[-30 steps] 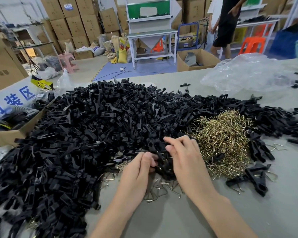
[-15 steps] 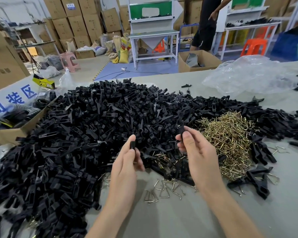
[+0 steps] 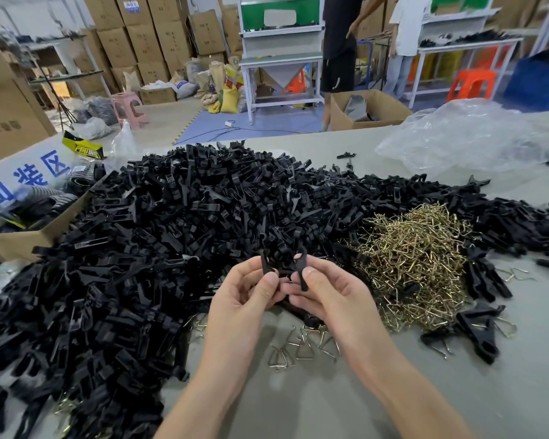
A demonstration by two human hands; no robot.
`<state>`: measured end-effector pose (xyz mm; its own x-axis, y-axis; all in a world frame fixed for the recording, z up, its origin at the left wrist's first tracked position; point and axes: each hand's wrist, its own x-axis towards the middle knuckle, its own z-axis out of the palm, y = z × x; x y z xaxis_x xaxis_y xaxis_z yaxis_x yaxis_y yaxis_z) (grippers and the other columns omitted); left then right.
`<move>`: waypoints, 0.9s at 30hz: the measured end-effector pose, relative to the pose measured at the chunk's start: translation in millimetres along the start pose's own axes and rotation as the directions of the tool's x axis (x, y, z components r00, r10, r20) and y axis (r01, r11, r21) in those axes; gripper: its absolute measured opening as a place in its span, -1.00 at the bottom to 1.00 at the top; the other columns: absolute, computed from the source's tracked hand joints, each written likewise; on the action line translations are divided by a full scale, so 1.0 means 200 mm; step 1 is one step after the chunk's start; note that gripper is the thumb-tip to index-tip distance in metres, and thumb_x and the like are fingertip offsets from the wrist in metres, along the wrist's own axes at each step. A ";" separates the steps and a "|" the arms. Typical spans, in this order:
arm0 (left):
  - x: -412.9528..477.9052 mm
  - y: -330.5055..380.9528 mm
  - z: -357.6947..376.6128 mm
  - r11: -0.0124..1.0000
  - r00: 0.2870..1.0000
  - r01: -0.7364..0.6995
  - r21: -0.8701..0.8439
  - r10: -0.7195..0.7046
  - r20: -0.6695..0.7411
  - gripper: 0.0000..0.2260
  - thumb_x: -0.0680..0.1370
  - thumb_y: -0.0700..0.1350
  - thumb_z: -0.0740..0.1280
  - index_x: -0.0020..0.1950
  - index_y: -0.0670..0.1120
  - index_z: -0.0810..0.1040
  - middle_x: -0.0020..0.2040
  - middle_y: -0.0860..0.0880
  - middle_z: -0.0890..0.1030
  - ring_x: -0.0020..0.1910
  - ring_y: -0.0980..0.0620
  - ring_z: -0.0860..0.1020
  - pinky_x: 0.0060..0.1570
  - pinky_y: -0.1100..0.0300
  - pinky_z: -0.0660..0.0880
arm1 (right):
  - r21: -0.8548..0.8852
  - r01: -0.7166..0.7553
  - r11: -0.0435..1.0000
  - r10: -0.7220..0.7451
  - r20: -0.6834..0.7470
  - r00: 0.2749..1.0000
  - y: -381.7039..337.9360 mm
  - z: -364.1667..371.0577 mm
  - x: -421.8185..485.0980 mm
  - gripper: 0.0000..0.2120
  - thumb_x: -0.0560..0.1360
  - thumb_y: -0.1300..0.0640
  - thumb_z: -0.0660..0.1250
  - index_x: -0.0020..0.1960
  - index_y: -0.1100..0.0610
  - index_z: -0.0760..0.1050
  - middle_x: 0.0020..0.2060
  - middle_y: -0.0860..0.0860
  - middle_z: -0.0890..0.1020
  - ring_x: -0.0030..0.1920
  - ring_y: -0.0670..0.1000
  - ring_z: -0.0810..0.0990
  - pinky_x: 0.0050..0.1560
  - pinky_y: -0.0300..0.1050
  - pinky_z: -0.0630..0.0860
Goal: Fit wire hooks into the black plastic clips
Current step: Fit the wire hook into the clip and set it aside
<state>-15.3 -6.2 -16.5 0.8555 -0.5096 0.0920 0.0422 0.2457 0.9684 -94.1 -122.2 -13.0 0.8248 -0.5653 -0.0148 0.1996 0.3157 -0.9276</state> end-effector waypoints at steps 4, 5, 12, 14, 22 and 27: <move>0.00 -0.01 -0.02 0.999 0.998 0.003 0.046 -0.006 0.056 -0.79 0.48 -0.18 0.41 0.12 -0.09 0.62 0.02 -0.05 0.72 0.00 0.06 0.68 -0.06 0.30 0.59 | 0.036 -0.031 0.999 0.031 -0.012 0.999 0.00 -0.02 0.02 -0.67 0.65 0.24 0.25 0.02 -0.08 0.73 -0.13 0.06 0.74 -0.03 0.10 0.75 -0.11 -0.25 0.63; 0.00 -0.01 -0.02 0.999 0.998 0.011 0.039 -0.013 0.068 -0.85 0.51 -0.24 0.40 0.06 -0.09 0.63 -0.02 -0.02 0.72 -0.05 0.08 0.68 -0.10 0.29 0.60 | 0.034 -0.043 0.999 0.043 -0.009 0.999 0.01 -0.03 0.02 -0.68 0.65 0.25 0.25 0.01 -0.06 0.73 -0.13 0.05 0.74 -0.03 0.10 0.75 -0.10 -0.24 0.63; -0.01 0.00 -0.02 0.997 0.996 0.003 0.078 -0.009 0.084 -0.71 0.63 -0.37 0.20 -0.05 -0.05 0.62 -0.02 -0.18 0.69 -0.13 -0.06 0.61 -0.05 0.13 0.61 | 0.023 -0.079 0.997 0.077 0.064 0.995 0.02 -0.04 0.03 -0.78 0.56 0.15 0.31 0.04 -0.01 0.72 -0.05 0.08 0.74 0.03 0.08 0.73 -0.02 -0.21 0.63; -0.01 0.00 -0.01 0.999 0.995 0.027 0.047 -0.031 0.096 -0.76 0.63 -0.25 0.23 -0.04 0.00 0.64 -0.04 -0.17 0.69 -0.12 -0.04 0.62 -0.08 0.17 0.60 | 0.012 -0.083 0.996 0.082 0.070 0.994 0.02 -0.04 0.02 -0.77 0.60 0.17 0.30 0.04 -0.01 0.72 -0.06 0.08 0.74 0.01 0.08 0.74 -0.03 -0.20 0.63; -0.01 -0.03 -0.01 0.995 0.995 -0.037 0.095 0.028 0.099 -0.84 0.59 -0.14 0.23 0.05 0.03 0.59 -0.06 -0.09 0.66 -0.15 -0.02 0.62 -0.12 0.17 0.59 | -0.050 -0.068 0.996 0.071 0.060 0.996 0.00 -0.04 0.02 -0.74 0.64 0.19 0.28 0.04 -0.06 0.72 -0.08 0.04 0.74 -0.04 -0.01 0.73 -0.03 -0.19 0.64; -0.02 -0.03 -0.01 0.988 0.996 -0.054 0.142 0.042 0.082 -0.76 0.67 -0.17 0.22 0.18 0.13 0.57 -0.01 -0.06 0.67 -0.08 -0.02 0.65 -0.09 0.15 0.59 | -0.066 -0.062 0.996 0.067 0.070 0.995 0.00 -0.04 0.01 -0.75 0.64 0.19 0.29 0.06 -0.05 0.71 -0.02 0.06 0.75 0.00 0.01 0.73 -0.02 -0.20 0.64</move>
<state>-17.7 -5.1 -23.5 0.8115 -0.5644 0.1515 -0.0776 0.1529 0.9852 -96.8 -128.2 -16.3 0.8715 -0.4879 -0.0502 0.1127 0.2989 -0.9476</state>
